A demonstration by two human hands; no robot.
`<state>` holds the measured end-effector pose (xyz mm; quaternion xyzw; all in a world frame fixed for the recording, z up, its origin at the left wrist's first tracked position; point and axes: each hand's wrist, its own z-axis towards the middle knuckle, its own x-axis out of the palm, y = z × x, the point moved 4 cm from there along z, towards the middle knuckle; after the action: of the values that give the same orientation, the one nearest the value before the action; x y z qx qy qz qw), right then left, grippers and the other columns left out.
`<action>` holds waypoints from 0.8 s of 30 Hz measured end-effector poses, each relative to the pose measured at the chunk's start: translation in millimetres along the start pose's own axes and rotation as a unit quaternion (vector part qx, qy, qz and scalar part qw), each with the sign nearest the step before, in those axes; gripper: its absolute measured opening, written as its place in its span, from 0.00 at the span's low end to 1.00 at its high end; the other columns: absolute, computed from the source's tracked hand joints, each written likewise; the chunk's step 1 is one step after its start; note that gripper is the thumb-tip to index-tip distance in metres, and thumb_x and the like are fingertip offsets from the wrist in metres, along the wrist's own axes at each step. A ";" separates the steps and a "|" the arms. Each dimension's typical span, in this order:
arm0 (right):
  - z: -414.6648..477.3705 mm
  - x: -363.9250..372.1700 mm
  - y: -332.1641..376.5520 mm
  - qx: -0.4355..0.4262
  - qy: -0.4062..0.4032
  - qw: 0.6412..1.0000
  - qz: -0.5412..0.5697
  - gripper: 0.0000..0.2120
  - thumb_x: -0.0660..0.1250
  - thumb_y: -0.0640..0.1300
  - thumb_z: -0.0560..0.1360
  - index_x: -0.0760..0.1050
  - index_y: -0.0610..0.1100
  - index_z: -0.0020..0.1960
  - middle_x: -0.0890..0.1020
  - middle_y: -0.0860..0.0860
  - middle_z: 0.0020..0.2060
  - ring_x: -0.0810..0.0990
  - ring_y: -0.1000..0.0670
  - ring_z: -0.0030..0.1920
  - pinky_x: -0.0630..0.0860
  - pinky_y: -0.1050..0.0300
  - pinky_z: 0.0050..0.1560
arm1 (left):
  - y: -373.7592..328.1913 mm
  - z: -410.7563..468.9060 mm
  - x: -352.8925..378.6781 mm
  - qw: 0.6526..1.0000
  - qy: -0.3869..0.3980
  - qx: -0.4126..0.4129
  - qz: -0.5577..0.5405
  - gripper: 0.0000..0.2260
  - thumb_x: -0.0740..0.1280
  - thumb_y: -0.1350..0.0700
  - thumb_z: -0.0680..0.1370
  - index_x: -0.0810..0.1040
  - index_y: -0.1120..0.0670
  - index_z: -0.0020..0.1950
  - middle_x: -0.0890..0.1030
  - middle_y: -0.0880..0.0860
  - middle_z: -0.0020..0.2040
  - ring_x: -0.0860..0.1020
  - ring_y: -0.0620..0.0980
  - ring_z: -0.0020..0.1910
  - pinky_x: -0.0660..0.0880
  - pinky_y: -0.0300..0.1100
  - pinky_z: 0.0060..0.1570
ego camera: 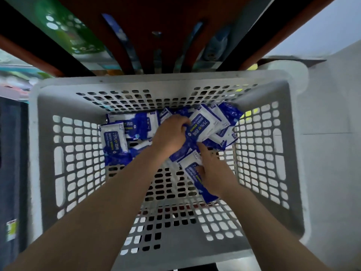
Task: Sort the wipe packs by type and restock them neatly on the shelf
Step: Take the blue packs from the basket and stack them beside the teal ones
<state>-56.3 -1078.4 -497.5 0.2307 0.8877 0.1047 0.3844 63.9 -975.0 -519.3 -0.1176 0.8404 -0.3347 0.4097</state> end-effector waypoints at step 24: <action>0.5 34.0 -53.8 0.086 0.168 0.982 0.016 0.20 0.61 0.44 0.78 0.64 0.44 0.69 0.78 0.45 0.58 0.77 0.45 0.56 0.73 0.53 0.47 | -10.8 -3.8 21.0 0.899 0.111 0.166 0.390 0.18 0.69 0.42 0.74 0.75 0.54 0.55 0.80 0.51 0.47 0.78 0.53 0.48 0.71 0.44 0.45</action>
<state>-93.9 -1108.7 -539.0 0.2559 0.9417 0.0716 0.2064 46.8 -991.2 -523.3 0.3275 0.7910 -0.2937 0.4253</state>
